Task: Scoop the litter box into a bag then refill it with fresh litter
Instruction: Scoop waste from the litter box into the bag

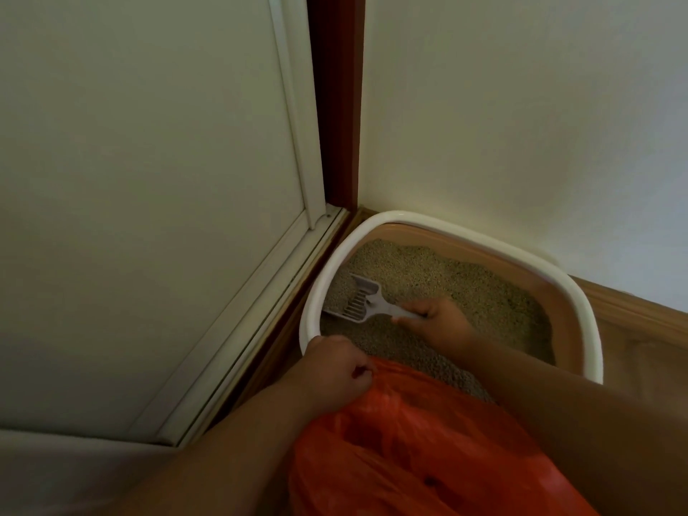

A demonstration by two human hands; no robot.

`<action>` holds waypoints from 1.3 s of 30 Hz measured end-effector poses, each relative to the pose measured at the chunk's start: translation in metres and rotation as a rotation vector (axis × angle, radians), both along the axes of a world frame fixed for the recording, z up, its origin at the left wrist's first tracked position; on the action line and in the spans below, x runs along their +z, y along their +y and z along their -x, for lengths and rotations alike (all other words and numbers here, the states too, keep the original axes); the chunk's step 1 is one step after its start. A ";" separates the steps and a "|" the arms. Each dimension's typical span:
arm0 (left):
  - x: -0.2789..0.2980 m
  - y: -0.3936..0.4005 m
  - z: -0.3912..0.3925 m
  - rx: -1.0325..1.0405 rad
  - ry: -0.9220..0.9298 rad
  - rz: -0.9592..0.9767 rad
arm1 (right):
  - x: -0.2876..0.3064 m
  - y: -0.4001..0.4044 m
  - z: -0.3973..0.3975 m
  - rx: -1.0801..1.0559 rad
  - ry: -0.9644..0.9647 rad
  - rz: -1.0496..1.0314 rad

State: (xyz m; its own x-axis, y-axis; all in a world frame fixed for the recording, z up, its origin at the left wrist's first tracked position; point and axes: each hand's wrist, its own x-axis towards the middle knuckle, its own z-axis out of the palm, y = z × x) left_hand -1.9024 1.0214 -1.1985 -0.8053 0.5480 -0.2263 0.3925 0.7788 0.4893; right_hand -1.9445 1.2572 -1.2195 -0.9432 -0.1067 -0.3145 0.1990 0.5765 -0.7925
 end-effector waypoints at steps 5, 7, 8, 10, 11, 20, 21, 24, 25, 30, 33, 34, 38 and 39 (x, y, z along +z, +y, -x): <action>0.004 0.003 -0.001 0.008 -0.003 0.005 | 0.003 0.013 -0.006 -0.042 -0.018 0.035; 0.004 0.002 -0.001 0.011 -0.009 0.003 | 0.009 0.025 -0.011 -0.051 0.005 0.039; 0.005 0.002 -0.002 0.009 -0.013 0.002 | 0.013 0.032 -0.013 -0.070 0.017 0.035; 0.007 0.003 -0.002 0.000 -0.014 0.001 | 0.020 0.047 -0.017 -0.124 0.037 0.013; 0.007 0.003 -0.001 -0.004 -0.022 0.001 | 0.023 0.054 -0.017 -0.139 0.035 -0.003; 0.029 0.022 0.007 -0.024 -0.152 -0.119 | 0.045 0.093 -0.037 -0.182 0.014 -0.096; 0.032 0.024 0.007 -0.037 -0.164 -0.112 | 0.047 0.094 -0.038 -0.184 0.018 -0.098; 0.043 0.027 0.008 -0.095 -0.170 -0.012 | 0.052 0.095 -0.042 -0.224 0.035 -0.083; 0.047 0.027 0.009 -0.110 -0.169 0.024 | 0.053 0.095 -0.044 -0.231 0.042 -0.079; 0.061 0.019 0.014 -0.227 -0.085 0.172 | 0.054 0.105 -0.054 -0.266 0.029 -0.069; 0.062 0.014 0.013 -0.271 -0.076 0.185 | 0.062 0.112 -0.062 -0.328 0.017 -0.063; 0.063 0.015 0.011 -0.280 -0.089 0.173 | 0.066 0.112 -0.065 -0.353 0.016 -0.054; 0.062 0.021 0.006 -0.275 -0.145 0.081 | 0.087 0.110 -0.086 -0.437 0.030 -0.043; 0.060 0.022 0.003 -0.278 -0.152 0.068 | 0.093 0.109 -0.094 -0.467 0.048 -0.049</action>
